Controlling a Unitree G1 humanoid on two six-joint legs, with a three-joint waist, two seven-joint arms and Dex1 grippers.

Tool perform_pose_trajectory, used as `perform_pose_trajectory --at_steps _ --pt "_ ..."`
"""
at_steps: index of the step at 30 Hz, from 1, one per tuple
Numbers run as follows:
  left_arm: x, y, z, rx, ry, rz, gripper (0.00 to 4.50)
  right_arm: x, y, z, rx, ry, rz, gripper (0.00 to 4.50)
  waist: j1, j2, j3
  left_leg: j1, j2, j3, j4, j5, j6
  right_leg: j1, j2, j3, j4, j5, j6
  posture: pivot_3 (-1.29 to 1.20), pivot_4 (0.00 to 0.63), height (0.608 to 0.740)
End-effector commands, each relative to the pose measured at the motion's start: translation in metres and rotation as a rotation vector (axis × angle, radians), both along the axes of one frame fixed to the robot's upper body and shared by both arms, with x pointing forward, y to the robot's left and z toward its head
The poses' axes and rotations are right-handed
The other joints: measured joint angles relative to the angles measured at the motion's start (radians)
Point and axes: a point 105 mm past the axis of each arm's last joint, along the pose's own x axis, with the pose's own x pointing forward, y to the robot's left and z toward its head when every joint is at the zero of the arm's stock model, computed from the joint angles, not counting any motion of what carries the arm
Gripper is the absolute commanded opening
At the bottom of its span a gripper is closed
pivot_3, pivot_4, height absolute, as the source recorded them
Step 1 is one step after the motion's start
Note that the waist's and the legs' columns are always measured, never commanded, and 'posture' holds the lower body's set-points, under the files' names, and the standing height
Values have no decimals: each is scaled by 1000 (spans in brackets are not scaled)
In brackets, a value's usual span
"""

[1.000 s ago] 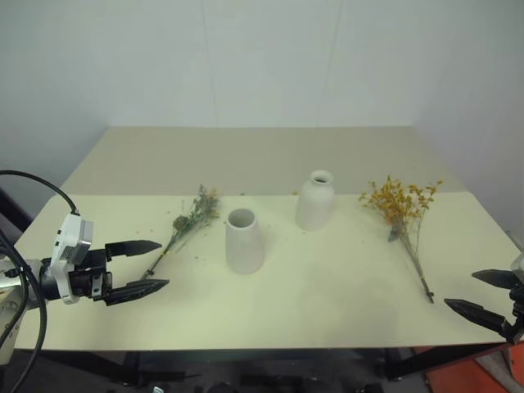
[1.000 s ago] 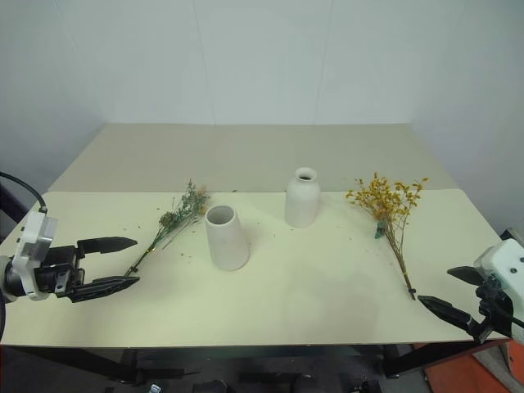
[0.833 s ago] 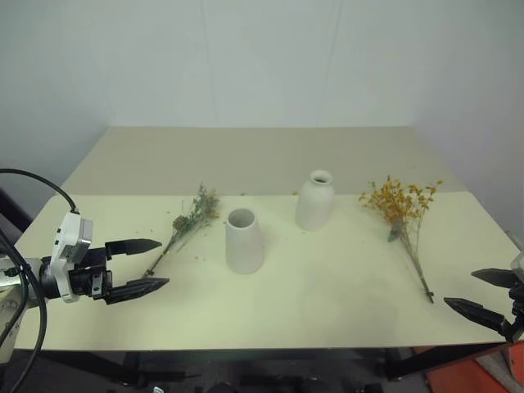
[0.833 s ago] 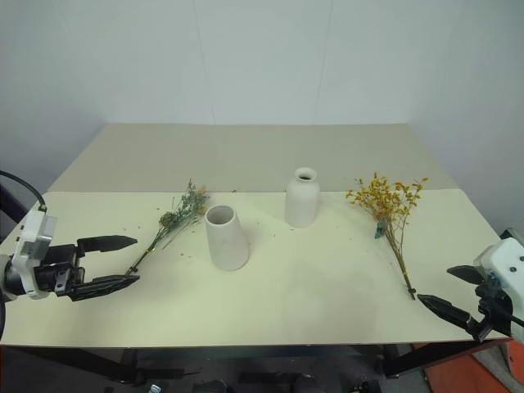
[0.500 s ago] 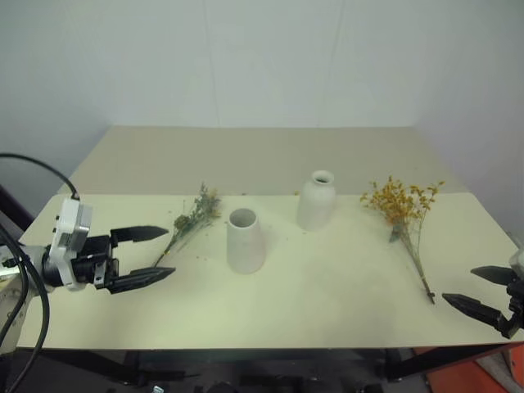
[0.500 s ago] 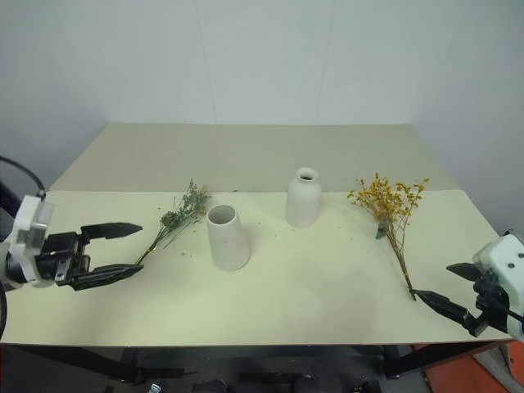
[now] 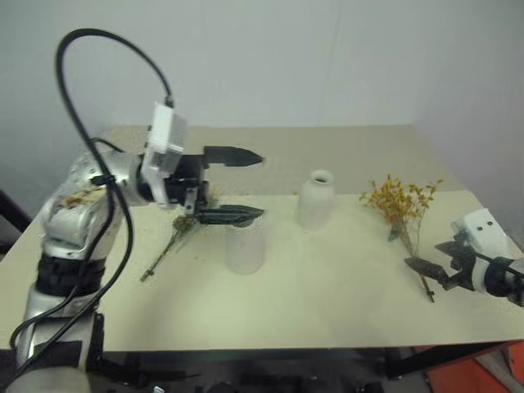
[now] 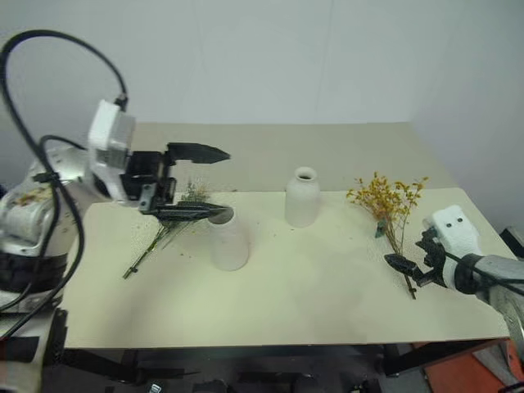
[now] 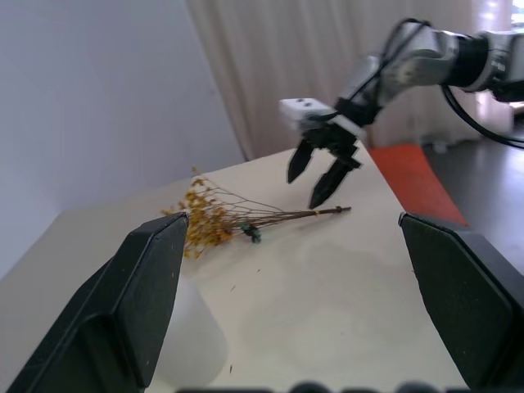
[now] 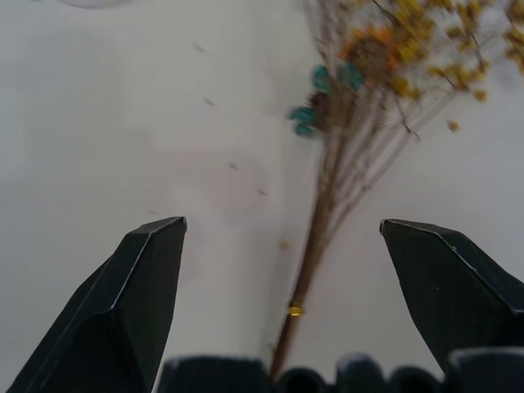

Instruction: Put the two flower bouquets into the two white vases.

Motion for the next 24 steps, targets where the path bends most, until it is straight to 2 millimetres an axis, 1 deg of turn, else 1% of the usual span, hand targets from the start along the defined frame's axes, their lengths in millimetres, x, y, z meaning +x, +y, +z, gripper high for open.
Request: perform_pose_trajectory --at_steps 1,3,4,7,9,12,14,15,16,18,20,21,24 --pt "5 -22 -11 74 -71 -75 4500 13 -5 1 -18 -1 -53 4429 1 0 0 0 0 0 0 0 0 0 0 0 0 0 0 0 150 740" --pt "13 -33 -26 142 -114 -72 4500 21 -6 -2 -22 13 -70 4429 -1 0 0 0 0 0 0 0 0 0 0 0 0 0 0 0 150 740" --pt "15 -39 -29 145 -120 -78 4500 25 -6 -3 -7 22 -81 4429 -1 0 0 0 0 0 0 0 0 0 0 1 1 0 0 0 150 740" --pt "14 -55 -27 90 -101 -127 4500 33 -5 -8 8 51 -79 4429 0 0 0 -1 -1 0 1 0 0 0 0 0 0 0 0 0 150 740" --pt "14 -62 -28 83 -98 -139 4500 40 -12 -12 0 69 -116 4429 -1 0 0 -3 -1 0 1 0 0 -3 -1 0 1 1 1 0 150 740" --pt "14 -69 -35 113 -114 -141 4500 50 -16 -12 44 73 -136 4429 -2 0 0 -4 -2 0 1 0 0 -5 -2 1 1 1 1 0 150 740" --pt "13 -70 -38 116 -113 -144 4500 53 -17 -15 36 94 -130 4429 0 1 0 -4 -3 0 1 0 0 -5 -2 1 2 2 2 0 150 740" --pt "12 -71 -39 117 -113 -145 4500 55 -18 -17 32 103 -136 4064 -1 1 0 -4 -3 0 1 0 0 -5 -2 1 2 2 2 0 150 740" --pt "12 -71 -40 117 -112 -144 4500 57 -20 -18 35 109 -144 3876 -2 1 0 -5 -3 0 1 0 0 -6 -2 2 2 2 2 0 150 740" --pt "10 -71 -41 116 -107 -145 4500 60 -19 -18 52 114 -139 3313 -2 1 0 -5 -3 0 1 0 0 -6 -3 2 2 2 2 0 150 740" --pt "9 -70 -41 110 -106 -145 4500 62 -18 -18 52 118 -130 2558 -2 1 0 -5 -3 0 1 0 0 -7 -3 2 2 2 2 0 150 740" --pt "7 -69 -39 93 -96 -151 4500 64 -18 -17 50 119 -128 2293 -2 1 0 -6 -3 0 1 0 0 -8 -3 2 3 2 2 0 150 740" --pt "5 -68 -34 53 -77 -152 4500 67 -16 -16 51 119 -125 1265 -2 1 0 -7 -4 1 1 0 0 -10 -3 3 3 2 2 0 150 740"
